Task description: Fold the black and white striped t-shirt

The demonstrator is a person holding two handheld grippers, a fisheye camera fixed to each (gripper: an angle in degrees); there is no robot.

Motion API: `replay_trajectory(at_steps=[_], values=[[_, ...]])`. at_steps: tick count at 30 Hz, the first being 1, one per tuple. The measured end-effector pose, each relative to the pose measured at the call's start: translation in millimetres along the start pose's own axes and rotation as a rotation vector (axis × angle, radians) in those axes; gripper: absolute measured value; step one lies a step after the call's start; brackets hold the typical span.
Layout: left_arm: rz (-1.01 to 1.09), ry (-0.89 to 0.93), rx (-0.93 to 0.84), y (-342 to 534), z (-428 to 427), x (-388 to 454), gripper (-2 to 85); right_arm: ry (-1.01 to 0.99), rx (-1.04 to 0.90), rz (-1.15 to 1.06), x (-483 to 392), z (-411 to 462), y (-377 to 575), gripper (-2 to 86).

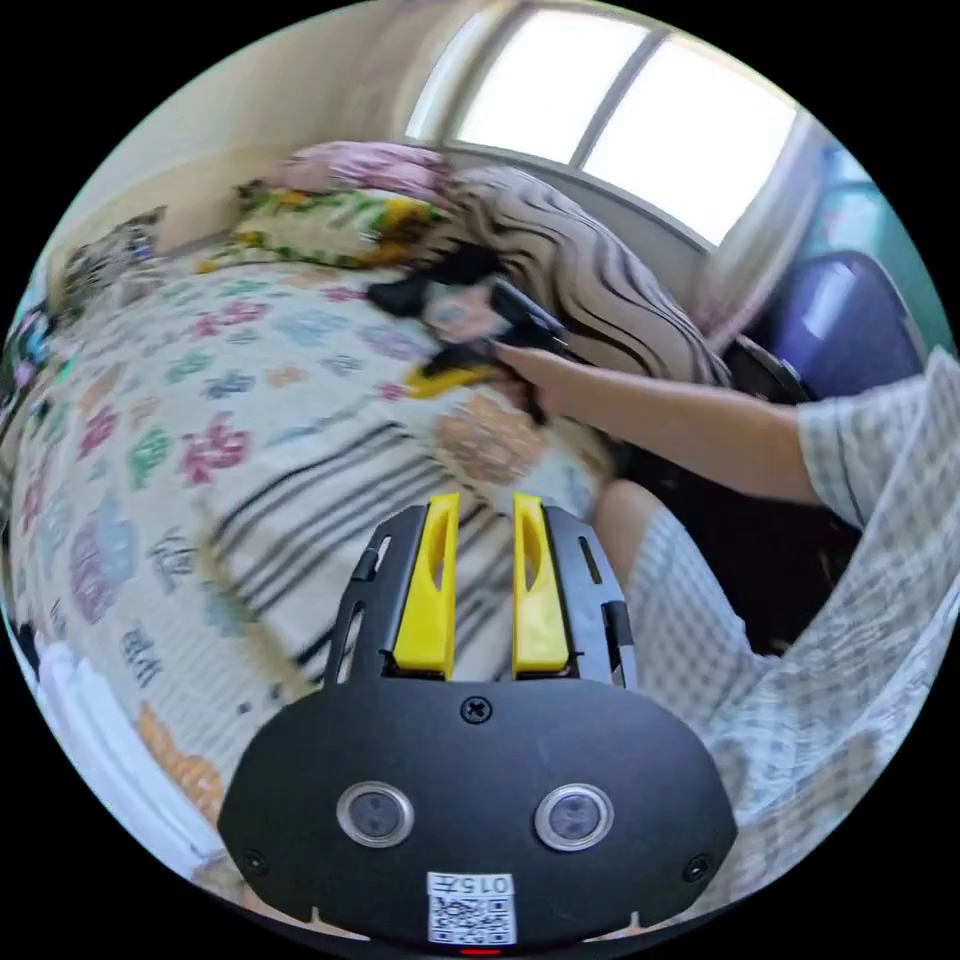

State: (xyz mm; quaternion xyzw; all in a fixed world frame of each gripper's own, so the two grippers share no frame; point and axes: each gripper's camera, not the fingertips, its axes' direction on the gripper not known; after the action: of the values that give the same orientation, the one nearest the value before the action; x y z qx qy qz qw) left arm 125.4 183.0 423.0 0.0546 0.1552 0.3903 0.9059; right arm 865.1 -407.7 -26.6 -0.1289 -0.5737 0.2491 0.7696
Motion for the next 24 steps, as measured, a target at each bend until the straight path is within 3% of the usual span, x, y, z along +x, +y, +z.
replay_trajectory(at_steps=[3, 8, 10, 12, 16, 24], values=[[-0.194, -0.122, -0.016, -12, -7, -103, 9.2, 0.009, -0.008, 0.027, 4, 12, -6, 11.0], [-0.446, 0.009, -0.089, -21, 21, -212, 9.1, 0.028, -0.025, 0.08, 17, 21, -9, 7.5], [-0.61, 0.187, -0.067, -13, 42, -248, 8.0, 0.043, -0.037, 0.09, 21, 19, -7, 5.6], [-0.673, 0.239, -0.073, -9, 53, -263, 6.4, 0.053, -0.059, 0.074, 24, 12, -5, 3.6], [-0.616, 0.25, -0.072, -12, 58, -269, 2.1, 0.087, -0.117, 0.048, 26, 5, -6, 1.9], [-0.564, 0.136, -0.096, -14, 58, -279, 1.9, 0.188, -0.155, 0.078, 47, 13, 1, 2.8]])
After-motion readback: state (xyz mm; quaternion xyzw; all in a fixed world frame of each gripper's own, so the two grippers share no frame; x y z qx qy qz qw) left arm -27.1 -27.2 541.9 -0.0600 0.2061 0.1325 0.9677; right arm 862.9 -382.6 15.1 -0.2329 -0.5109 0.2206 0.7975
